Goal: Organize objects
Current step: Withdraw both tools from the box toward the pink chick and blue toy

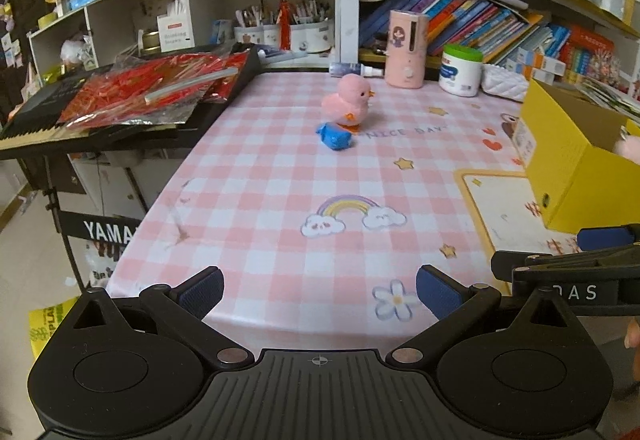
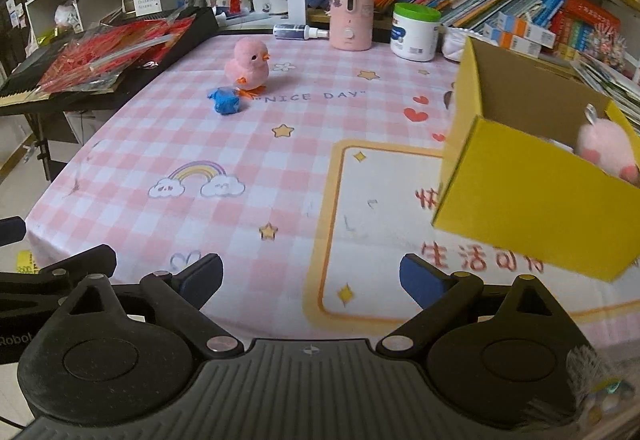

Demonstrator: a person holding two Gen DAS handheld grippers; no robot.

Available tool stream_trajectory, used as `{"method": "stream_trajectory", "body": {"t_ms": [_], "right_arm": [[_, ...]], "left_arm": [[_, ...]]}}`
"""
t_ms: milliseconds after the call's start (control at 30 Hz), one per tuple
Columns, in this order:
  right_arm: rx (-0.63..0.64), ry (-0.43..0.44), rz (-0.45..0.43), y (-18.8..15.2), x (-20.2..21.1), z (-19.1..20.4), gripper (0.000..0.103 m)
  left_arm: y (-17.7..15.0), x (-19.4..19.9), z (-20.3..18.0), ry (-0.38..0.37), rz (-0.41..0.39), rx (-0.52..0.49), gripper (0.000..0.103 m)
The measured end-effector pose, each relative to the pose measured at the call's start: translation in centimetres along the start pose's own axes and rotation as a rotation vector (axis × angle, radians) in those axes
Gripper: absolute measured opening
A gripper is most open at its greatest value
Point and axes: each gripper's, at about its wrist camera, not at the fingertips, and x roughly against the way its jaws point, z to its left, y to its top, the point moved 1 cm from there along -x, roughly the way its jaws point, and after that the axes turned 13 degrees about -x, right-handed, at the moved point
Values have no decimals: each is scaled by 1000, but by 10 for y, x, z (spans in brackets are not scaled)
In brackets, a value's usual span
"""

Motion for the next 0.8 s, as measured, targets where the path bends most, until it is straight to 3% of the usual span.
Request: {"method": "stream_trajectory", "body": {"t_ms": [800], "right_arm": [[40, 111, -33, 116, -86, 7, 92]], "left_arm": [[79, -85, 17, 62, 17, 75, 103]]}}
